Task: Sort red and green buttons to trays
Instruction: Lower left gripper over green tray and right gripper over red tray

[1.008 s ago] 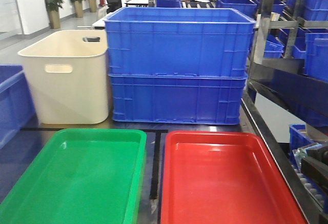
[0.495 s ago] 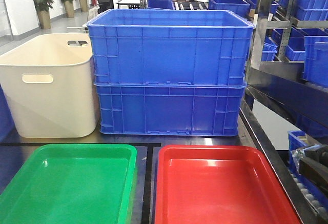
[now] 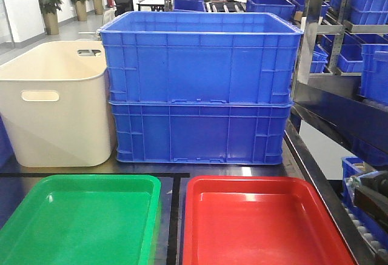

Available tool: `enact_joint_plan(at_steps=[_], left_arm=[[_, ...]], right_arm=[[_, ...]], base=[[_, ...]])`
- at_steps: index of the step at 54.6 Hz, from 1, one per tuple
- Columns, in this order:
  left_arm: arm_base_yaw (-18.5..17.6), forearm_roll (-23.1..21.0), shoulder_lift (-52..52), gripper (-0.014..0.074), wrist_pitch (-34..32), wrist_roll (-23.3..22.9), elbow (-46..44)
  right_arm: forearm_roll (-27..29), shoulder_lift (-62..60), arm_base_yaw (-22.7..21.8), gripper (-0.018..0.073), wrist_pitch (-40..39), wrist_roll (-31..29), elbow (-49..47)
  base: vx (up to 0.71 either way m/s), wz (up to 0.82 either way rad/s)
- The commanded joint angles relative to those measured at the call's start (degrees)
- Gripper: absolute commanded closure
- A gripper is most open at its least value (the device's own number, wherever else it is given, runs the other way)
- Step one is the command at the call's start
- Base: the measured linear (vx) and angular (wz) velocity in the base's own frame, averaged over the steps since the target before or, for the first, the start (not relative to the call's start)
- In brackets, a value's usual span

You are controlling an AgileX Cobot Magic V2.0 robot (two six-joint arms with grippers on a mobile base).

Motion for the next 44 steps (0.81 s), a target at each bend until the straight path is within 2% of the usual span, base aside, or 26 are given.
enact_joint_plan(at_steps=[1,7,20,31,44], left_arm=[[-0.4,0.0,0.0,0.0602,-6.5,-0.4,-2.0],[-0.4,0.0,0.0,0.0602,-8.5,-0.4,-2.0],[-0.4,0.0,0.1,0.0602,-8.4,-0.4,-2.0],[-0.4,0.0,4.4,0.0602,-9.1,-0.4,-2.0],[-0.4,0.0,20.0,0.0602,-23.4,-0.4,-2.0]], right_arm=[[-0.8,-0.1,-0.2,0.0568,-5.2,-0.4,-1.9],[-0.8,-0.1,-0.2,0.0568,-5.8,-0.4,-1.9],[-0.8,-0.1,-0.2,0.0568,-6.5,-0.4,-1.9],[1.1,3.3,-0.1,0.0568,-12.5,0.0,-1.9],[2.5,16.3,-0.1,0.0568,-22.1,0.0,-1.9]], base=[[0.00,0.00],[0.00,0.00],[0.00,0.00],[0.00,0.00],[0.00,0.00]])
